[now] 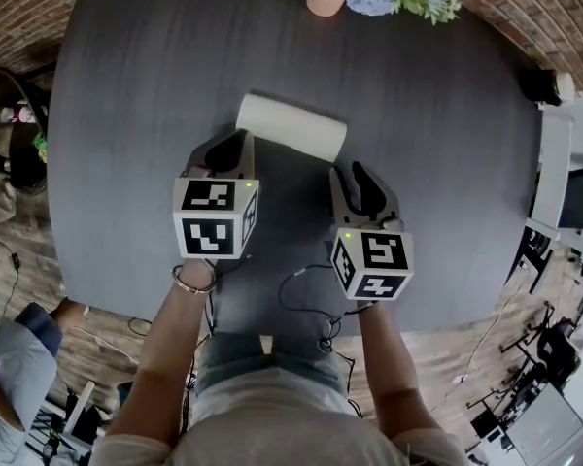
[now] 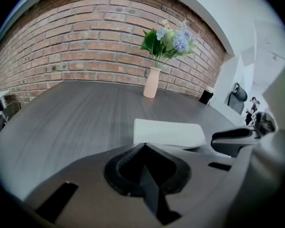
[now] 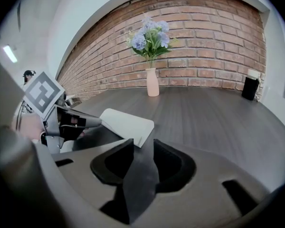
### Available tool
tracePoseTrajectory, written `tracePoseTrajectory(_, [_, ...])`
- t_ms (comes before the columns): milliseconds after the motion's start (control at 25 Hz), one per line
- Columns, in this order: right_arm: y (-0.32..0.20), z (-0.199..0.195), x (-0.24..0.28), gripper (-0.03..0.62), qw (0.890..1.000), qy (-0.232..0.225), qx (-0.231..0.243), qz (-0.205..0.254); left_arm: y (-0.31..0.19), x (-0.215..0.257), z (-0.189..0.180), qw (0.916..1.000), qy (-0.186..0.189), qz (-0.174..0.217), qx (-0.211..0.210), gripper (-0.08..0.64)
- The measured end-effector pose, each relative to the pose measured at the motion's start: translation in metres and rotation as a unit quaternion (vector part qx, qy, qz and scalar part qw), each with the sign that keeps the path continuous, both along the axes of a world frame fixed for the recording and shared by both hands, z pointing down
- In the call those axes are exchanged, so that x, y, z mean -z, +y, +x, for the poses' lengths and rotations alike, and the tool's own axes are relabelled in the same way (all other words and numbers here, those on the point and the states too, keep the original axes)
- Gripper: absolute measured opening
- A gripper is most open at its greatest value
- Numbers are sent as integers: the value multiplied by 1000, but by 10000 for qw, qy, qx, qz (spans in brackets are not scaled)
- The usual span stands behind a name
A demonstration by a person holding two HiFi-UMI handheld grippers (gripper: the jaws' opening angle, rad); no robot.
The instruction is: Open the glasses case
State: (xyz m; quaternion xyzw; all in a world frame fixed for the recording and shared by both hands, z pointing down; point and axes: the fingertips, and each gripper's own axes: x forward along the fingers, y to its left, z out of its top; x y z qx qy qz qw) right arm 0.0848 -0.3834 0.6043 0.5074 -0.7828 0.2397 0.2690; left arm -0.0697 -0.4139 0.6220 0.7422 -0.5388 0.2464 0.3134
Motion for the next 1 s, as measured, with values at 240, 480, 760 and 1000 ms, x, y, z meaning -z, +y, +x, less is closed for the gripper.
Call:
tracePoseTrajectory(240, [0,-1,-6,138,9997,162,193,-40,0,0,0,10000,12,-17,73,-2])
tracePoseTrajectory(480, [-2,-6,-14,140,9981,396,474,-48,0,0,0,9999,92,-13,107,-2])
tracePoseTrajectory(760, [-5,-11,-18,140,9952,677,700,24,-1,-1,0,9998,152,-10,116,-2])
tracePoseTrajectory(1000, [-6,-11,-19,140,9948,702,735,48,0,-1,0,9998,184,-9,113,-2])
